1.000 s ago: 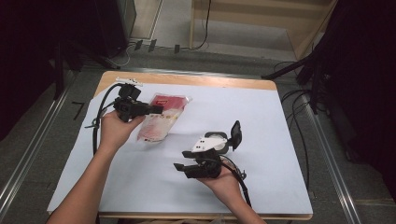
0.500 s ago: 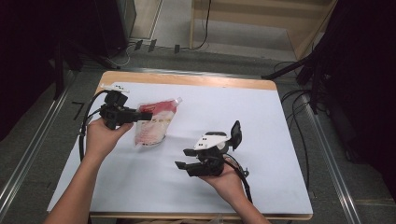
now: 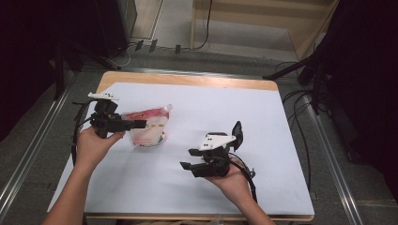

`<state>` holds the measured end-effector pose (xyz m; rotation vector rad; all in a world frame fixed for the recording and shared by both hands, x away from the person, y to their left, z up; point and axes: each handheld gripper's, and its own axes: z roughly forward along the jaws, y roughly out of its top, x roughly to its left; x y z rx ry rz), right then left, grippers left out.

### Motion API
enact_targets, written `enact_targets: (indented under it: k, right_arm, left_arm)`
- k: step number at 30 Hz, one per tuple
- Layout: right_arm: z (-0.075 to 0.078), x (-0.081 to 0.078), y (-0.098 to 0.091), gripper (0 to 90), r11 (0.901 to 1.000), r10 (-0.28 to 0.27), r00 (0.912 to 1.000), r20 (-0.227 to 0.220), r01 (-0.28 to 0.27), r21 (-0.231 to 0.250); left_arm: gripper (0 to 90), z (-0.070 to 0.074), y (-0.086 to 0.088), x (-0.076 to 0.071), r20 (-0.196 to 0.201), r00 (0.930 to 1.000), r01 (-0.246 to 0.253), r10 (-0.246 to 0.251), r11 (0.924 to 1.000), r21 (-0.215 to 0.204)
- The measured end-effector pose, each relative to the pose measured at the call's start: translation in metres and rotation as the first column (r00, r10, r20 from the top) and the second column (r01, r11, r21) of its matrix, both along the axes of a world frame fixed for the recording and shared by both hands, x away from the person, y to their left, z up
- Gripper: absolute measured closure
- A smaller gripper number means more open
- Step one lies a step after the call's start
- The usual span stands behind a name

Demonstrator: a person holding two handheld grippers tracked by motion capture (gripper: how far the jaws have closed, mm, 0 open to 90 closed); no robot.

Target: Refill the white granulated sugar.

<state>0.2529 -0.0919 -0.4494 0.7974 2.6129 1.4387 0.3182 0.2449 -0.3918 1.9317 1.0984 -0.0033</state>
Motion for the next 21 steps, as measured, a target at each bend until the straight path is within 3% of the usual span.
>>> enact_targets:
  k: [10, 21]
  right_arm:
    - [0.006, 0.001, -0.017, 45.8, 0.9996, -0.027, 0.9996, 0.000, 0.027, 0.007]
    - [0.008, -0.002, -0.037, 46.3, 0.9990, -0.043, 0.9991, -0.002, 0.043, -0.009]
  left_arm:
    - [53.3, 0.001, 0.007, -0.010, 0.007, 1.0000, -0.001, 0.001, 0.9999, 0.016]
    - [52.6, 0.002, 0.028, -0.019, -0.017, 0.9988, -0.046, 0.046, 0.9989, 0.009]
